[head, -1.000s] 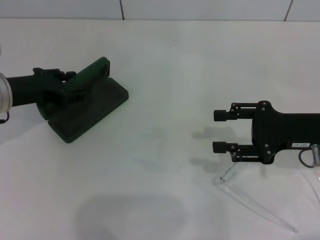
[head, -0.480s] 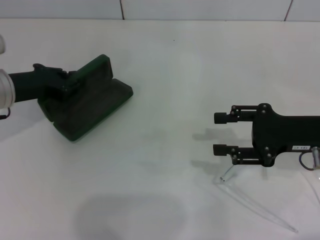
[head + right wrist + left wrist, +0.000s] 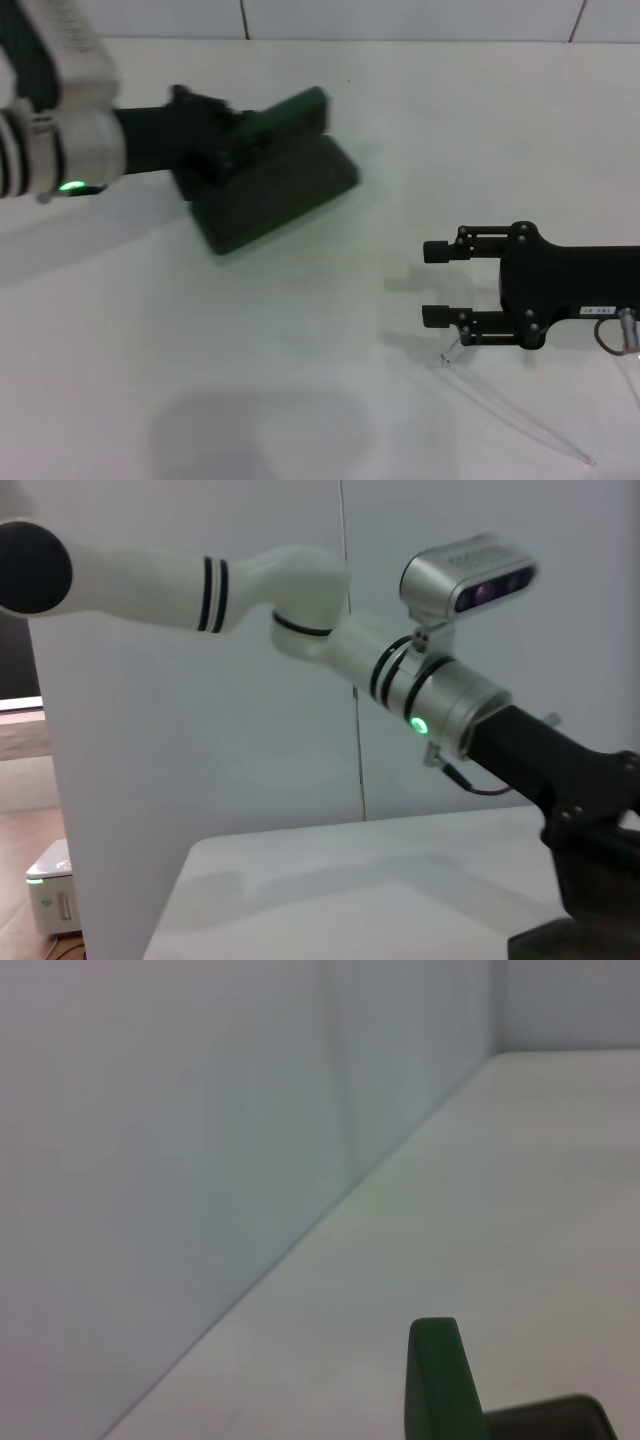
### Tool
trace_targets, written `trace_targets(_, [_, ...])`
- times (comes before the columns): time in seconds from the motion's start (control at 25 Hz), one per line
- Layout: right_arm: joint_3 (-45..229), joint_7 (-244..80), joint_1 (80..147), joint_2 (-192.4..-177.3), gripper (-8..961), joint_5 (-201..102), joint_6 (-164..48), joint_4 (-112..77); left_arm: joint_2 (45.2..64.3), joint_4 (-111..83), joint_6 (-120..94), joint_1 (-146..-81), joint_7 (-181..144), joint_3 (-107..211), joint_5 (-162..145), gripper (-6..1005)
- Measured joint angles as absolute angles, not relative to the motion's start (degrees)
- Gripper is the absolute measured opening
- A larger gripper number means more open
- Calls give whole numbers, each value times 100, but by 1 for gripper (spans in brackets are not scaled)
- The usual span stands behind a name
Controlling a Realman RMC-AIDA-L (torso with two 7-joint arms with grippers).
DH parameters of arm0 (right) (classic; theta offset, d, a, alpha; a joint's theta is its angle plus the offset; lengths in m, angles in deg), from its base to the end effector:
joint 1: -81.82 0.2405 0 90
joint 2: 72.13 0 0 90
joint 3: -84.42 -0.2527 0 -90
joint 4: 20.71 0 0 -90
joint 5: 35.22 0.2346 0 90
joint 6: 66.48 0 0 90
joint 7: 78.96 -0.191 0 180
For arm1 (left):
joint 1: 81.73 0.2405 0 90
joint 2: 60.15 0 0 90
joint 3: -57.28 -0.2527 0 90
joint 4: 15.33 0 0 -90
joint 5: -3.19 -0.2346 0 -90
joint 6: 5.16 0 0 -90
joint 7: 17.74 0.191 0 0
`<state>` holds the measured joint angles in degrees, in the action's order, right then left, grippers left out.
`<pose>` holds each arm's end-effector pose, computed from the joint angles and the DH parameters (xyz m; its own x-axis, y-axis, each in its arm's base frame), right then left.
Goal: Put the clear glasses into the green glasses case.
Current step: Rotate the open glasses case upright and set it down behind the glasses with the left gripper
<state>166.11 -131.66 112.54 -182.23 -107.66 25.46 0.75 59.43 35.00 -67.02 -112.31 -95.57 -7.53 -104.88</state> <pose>0.2283 0.3240 -0.0626 0.8036 -0.0296 -0.5944 -0.0949 -0.9924 -0.0789 -0.2177 0.4354 -0.0522 0.9660 0.0782 0.2463 0.1915 -0.8566 -0.4791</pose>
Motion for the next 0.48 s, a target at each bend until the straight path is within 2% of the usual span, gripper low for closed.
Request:
trace_targets(0.12, [16613,-13137,11243,-18243,657,-10787,2546,76,5953,3483,-6703,-11502,-9563,-1337,-10436,247])
trace_targets(0.48, [16618,-12849,11169,-18454,656,-11004,2555,82,5975,3103,-6663,-12418,-9584,-2378,-10361,280])
